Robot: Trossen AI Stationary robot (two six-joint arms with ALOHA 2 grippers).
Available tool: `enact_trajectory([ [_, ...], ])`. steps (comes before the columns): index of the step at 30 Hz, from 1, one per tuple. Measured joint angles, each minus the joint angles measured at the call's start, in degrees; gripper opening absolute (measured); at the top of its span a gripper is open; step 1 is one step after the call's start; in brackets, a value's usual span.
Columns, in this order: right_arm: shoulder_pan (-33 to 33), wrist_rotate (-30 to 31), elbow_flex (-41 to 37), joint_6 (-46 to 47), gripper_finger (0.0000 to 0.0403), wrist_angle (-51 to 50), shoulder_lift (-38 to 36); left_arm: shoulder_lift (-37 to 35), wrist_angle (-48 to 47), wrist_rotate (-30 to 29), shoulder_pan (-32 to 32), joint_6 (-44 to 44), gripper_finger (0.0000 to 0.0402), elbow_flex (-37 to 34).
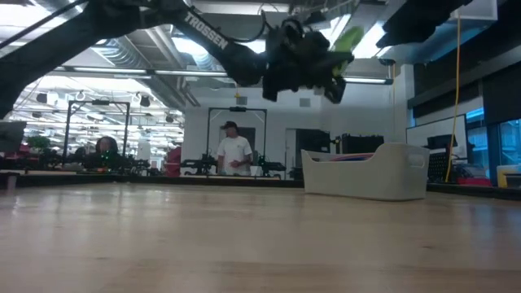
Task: Nest measuring cups in basket
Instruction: Stack the green measuring cup on top of the red measuring cup in the bin
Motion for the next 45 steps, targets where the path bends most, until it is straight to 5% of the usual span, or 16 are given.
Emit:
enact_trajectory([
  [13,0.02,3.24,3.72,-6.08,0.0353,6.93,-0.08,0.27,-19.45,0.82,0.26,1.70,0.0003,-0.02],
  [23,0.02,4.93,3.72,-5.75,0.0353,7.94,1.15,0.27,-22.82,0.51,-0.40,1.74,0.0003,-0.02],
  [32,-3.54,9.90,6.17,-4.98,0.0353,5.68,9.48,0.27,-22.78,-0.66,-1.61,2.15,0.0003,-0.02],
  [45,-11.43,-4.09,18.66,-4.74,0.0314,-11.69,20.98,0.27,-22.78,-1.03,-2.49,2.13,0.0002,-0.02],
])
